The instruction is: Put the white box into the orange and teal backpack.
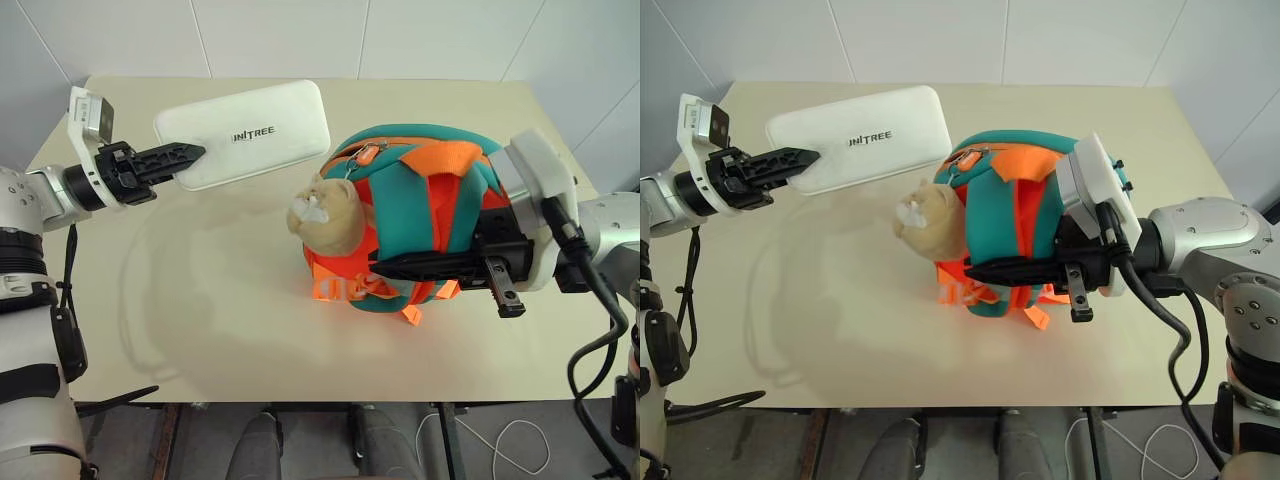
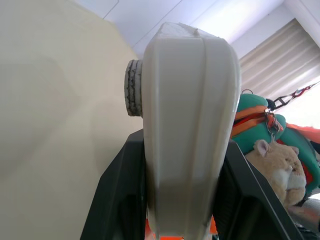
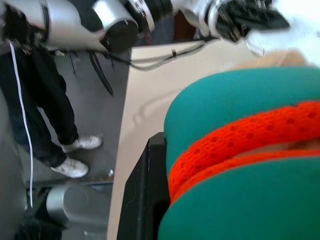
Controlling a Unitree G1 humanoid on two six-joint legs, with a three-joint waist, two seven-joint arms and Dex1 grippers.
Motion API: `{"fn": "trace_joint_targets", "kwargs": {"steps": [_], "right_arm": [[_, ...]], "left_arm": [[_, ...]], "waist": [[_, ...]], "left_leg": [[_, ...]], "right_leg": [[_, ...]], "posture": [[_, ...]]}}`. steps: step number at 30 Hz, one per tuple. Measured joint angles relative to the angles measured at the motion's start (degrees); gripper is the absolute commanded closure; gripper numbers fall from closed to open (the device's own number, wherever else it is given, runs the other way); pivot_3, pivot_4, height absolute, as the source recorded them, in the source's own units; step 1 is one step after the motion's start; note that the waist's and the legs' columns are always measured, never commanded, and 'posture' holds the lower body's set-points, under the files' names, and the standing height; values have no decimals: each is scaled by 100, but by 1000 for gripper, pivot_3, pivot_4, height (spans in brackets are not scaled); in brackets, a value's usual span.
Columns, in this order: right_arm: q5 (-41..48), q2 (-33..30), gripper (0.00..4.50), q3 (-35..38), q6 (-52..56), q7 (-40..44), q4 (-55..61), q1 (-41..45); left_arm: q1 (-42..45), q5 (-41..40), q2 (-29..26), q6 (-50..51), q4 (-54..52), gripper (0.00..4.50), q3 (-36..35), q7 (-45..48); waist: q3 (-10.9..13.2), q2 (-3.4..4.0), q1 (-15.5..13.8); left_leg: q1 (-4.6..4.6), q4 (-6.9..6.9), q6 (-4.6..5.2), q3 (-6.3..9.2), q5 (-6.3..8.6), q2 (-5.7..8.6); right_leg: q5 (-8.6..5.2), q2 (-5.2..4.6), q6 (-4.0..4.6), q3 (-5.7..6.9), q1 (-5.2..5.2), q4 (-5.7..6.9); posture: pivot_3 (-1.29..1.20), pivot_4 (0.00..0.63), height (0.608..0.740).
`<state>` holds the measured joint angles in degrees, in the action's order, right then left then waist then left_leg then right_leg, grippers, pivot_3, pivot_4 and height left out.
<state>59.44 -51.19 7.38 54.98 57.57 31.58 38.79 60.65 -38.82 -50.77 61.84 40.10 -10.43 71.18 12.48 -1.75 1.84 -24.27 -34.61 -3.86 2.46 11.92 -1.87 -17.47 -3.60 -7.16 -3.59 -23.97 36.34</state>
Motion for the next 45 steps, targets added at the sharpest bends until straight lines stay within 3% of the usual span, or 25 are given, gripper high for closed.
{"fn": "trace_joint_targets", "kwargs": {"steps": [8,12,24,39,45], "right_arm": [[-505,-259,4500,-18,-397,365,-349,-377],[-556,-260,4500,-18,-469,385,-461,-383],[-671,-260,4500,-36,-527,450,-623,-378],[-800,-252,4500,-233,-645,516,-724,-333],[-881,-210,4500,-249,-725,538,-738,-332]], "left_arm": [[-733,-266,-20,-1285,-818,3250,-977,817],[-958,-279,-274,-1581,-1207,3250,-1008,1245],[-925,256,-439,-2302,-1328,3250,-13,1484],[283,420,-690,-3692,-1248,3250,1892,1489],[842,984,-293,-3873,-1409,3250,2453,1488]], "waist": [[1,-1,-4],[1,-1,-13],[1,-2,-23],[1,-1,-22],[1,-2,-24]], "left_leg": [[0,-32,1,0,1,-3],[13,-43,3,1,2,-2],[10,-49,9,3,0,-2],[9,-50,11,3,1,-2],[8,-53,11,4,2,-2]], "right_leg": [[0,0,1,-1,3,22],[1,0,0,0,21,25],[5,1,0,0,23,24],[5,2,-1,0,24,24],[5,5,-2,0,24,25]], "posture": [[0,150,740],[0,150,740],[0,150,740],[0,150,740],[0,150,740]]}}
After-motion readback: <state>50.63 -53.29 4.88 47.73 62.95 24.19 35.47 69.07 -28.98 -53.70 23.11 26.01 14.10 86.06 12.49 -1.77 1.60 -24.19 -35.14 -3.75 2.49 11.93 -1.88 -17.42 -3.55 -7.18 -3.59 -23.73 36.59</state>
